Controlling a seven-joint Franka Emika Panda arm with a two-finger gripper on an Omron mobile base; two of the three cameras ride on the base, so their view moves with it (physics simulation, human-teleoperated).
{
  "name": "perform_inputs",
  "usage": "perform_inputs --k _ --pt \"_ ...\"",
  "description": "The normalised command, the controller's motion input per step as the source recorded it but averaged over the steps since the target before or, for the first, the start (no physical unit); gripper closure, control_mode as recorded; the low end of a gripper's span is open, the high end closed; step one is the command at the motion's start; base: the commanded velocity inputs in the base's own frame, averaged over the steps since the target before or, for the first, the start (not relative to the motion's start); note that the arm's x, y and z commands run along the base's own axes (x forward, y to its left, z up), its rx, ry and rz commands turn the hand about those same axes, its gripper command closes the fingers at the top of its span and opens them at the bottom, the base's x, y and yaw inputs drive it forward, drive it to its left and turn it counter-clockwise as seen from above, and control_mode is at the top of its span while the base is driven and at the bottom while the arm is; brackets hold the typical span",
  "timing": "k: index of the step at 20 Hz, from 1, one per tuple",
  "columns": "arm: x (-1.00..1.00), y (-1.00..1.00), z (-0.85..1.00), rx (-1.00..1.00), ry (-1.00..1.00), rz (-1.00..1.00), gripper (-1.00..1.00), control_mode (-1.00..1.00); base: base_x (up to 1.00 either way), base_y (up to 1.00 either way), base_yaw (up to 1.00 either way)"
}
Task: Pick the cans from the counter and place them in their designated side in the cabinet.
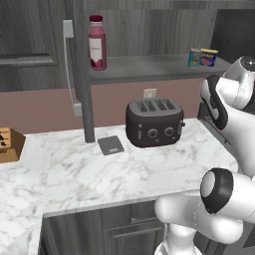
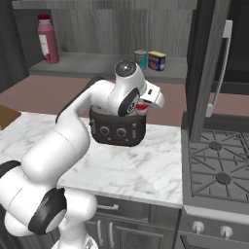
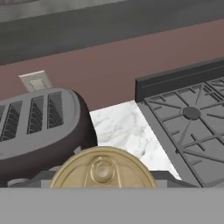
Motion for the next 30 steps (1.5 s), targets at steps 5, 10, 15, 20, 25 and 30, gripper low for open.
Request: perform_inputs --k 5,10,15,20,25,30 --pt "0.0 0.07 0.28 -0.06 -0.05 0.02 1.0 -1.0 0.0 0.0 0.0" --pt "0.0 0.11 0.29 -0.05 -0.01 0.02 1.0 -1.0 0.0 0.0 0.0" --pt "-0.02 0.16 0.32 -0.03 0.0 0.02 1.0 -1.0 0.0 0.0 0.0" --pt "-0.06 0.11 0.35 -0.01 0.0 0.03 1.0 -1.0 0.0 0.0 0.0" --pt "-0.14 0.08 0.32 0.0 0.0 0.04 1.0 -1.0 0.0 0.0 0.0" --pt "-0.13 0.08 0.27 0.0 0.0 0.04 1.0 -1.0 0.0 0.0 0.0"
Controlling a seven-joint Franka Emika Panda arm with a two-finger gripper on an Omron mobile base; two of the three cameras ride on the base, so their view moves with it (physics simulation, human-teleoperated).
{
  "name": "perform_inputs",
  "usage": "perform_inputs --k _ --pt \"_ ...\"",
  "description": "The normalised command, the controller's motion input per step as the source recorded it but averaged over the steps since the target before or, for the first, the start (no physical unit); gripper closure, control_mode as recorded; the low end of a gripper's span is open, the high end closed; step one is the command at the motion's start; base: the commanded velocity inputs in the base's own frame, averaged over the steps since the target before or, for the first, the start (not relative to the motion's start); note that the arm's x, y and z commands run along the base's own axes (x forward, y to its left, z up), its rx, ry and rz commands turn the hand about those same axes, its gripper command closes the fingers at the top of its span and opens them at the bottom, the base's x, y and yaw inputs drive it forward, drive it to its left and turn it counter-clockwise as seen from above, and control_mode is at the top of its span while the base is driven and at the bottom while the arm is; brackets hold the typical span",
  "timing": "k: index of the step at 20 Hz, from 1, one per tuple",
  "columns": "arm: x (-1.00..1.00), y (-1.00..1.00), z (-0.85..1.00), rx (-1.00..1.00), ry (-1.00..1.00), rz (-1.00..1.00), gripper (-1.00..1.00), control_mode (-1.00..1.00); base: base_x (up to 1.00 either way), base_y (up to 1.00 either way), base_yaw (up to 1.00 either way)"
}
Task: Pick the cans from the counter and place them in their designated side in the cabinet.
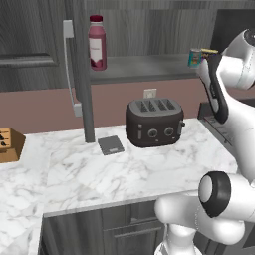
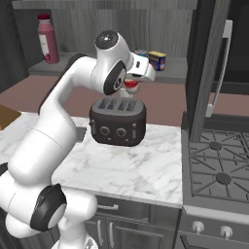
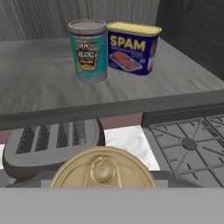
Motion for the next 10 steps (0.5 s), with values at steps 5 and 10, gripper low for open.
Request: perform_inputs --k 5,10 --pt "-0.01 0.07 0.23 -0.01 0.0 0.03 1.0 -1.0 0.0 0.0 0.0" --pt "0.0 0.07 0.23 0.0 0.0 0.04 1.0 -1.0 0.0 0.0 0.0"
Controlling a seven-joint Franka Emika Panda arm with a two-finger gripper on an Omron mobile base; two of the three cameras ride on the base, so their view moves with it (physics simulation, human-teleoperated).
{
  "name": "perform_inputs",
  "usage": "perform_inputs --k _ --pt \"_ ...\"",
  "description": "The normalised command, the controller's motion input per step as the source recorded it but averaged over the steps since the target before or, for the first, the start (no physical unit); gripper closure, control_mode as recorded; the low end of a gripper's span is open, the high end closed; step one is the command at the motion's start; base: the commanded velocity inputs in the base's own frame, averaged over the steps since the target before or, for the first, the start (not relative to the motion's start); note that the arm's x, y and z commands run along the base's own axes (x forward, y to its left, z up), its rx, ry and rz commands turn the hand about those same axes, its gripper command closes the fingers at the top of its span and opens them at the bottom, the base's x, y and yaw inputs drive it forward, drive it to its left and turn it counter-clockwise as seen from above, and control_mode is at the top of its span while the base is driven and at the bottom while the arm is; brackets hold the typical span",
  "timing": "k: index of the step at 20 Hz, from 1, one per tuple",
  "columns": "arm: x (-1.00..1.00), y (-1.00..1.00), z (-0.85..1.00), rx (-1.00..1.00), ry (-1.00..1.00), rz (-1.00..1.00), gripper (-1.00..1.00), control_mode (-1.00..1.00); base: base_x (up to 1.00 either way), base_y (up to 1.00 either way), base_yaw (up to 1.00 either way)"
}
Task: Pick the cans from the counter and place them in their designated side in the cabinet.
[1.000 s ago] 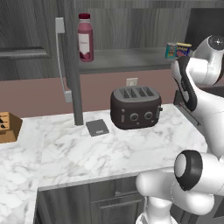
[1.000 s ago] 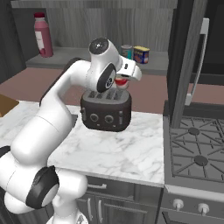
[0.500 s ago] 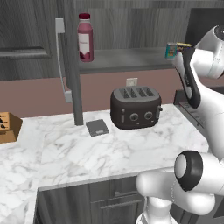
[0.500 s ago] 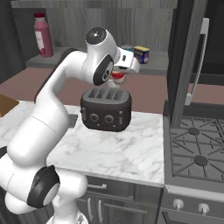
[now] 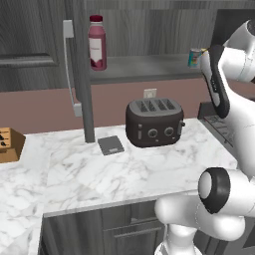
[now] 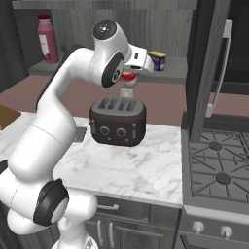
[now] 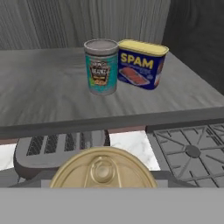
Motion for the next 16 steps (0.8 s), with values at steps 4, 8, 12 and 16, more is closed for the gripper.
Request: perform_inputs --k 4,8,12,16 --pt "0.02 0.09 0.18 0.0 0.0 0.04 1.0 -1.0 0.0 0.0 0.0" --pt "0.11 0.12 0.09 0.0 0.0 0.05 1.0 -1.0 0.0 0.0 0.0" --pt "0.16 0.14 0.03 0.0 0.0 0.05 1.0 -1.0 0.0 0.0 0.0" --pt "0.21 0.12 0.0 0.0 0.0 0.04 1.0 -1.0 0.0 0.0 0.0"
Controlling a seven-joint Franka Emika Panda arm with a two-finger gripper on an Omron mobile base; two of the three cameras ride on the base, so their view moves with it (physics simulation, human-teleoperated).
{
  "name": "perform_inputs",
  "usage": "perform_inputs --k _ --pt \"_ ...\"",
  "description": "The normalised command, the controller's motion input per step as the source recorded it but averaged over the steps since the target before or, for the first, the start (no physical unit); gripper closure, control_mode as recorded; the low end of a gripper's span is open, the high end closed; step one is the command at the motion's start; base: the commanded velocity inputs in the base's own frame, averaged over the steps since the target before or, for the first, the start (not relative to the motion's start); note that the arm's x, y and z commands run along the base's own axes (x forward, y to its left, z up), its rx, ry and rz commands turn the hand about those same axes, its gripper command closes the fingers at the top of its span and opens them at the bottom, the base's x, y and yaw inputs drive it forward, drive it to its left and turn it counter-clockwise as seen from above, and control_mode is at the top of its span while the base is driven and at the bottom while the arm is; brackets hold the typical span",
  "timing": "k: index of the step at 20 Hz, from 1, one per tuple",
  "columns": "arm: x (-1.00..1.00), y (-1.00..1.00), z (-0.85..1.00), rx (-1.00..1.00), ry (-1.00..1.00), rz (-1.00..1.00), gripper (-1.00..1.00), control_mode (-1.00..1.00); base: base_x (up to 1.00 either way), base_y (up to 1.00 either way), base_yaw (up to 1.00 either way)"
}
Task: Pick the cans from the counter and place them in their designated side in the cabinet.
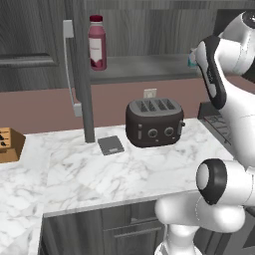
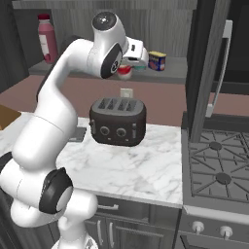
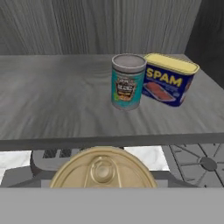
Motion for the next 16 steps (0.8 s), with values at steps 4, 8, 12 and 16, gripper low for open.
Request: perform_inputs --k 4,8,12,16 --pt "0.27 0.09 0.0 0.0 0.0 0.03 1.0 -1.0 0.0 0.0 0.0" --pt "0.26 0.05 0.0 -0.01 0.0 0.02 1.0 -1.0 0.0 0.0 0.0" --pt "0.26 0.05 0.0 -0.01 0.0 0.02 1.0 -1.0 0.0 0.0 0.0" --pt "0.22 0.02 0.0 0.0 0.0 0.01 1.0 -1.0 0.0 0.0 0.0"
